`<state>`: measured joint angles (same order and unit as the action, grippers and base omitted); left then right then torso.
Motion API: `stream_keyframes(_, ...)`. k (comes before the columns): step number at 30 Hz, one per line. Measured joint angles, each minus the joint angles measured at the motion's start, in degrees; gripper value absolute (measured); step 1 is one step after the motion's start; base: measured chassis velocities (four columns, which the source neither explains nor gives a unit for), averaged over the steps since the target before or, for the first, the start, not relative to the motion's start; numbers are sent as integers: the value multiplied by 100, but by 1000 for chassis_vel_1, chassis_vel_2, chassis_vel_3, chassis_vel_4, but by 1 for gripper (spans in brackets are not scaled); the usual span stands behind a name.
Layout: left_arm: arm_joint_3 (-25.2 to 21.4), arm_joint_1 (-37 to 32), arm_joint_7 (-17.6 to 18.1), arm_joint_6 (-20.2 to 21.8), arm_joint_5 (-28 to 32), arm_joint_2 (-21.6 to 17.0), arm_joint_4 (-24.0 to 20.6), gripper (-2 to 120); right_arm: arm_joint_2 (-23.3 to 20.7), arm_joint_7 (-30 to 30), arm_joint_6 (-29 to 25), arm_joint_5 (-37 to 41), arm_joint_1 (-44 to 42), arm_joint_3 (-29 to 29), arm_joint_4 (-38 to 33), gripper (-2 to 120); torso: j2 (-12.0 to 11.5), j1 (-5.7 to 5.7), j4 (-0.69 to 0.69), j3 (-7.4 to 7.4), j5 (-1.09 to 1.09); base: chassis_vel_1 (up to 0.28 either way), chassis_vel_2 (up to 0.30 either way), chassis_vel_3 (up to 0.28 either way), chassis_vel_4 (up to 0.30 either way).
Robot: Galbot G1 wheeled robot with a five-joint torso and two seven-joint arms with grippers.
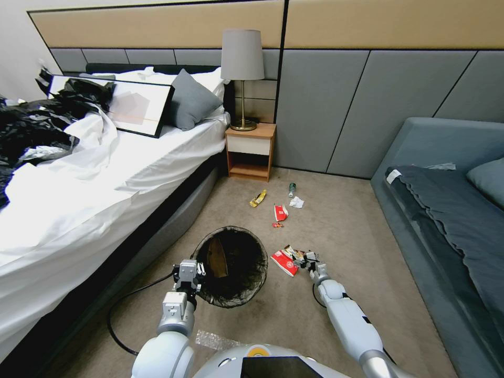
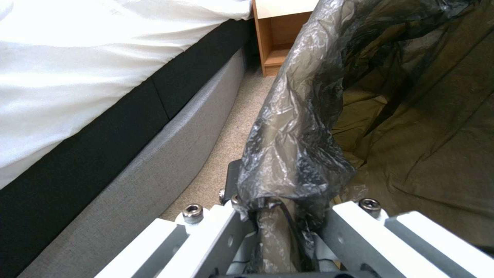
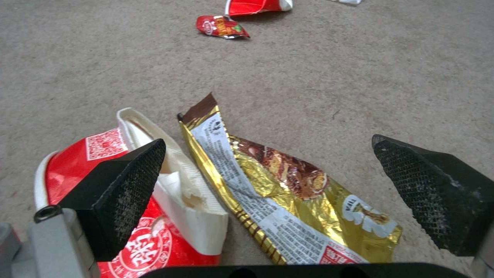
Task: Pick up the trash bin, then pick up the garbage from the floor and place it into the trash bin.
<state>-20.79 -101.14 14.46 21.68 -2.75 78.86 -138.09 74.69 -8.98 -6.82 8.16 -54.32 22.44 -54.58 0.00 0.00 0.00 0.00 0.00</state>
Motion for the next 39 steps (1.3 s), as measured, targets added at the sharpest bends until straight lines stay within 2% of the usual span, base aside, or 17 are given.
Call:
stream_keyframes(20, 37, -26, -6, -23, -50, 4, 0, 2, -60, 101, -100, 290, -171, 184, 43, 100, 0, 0, -1, 0, 0, 0, 0, 0, 0)
stream_keyframes(39, 27, -90, -8, -52, -73, 11, 11, 2, 6, 76, -389, 398, 247, 255, 1245, 100, 0, 0, 0, 0, 0, 0, 0, 0, 0)
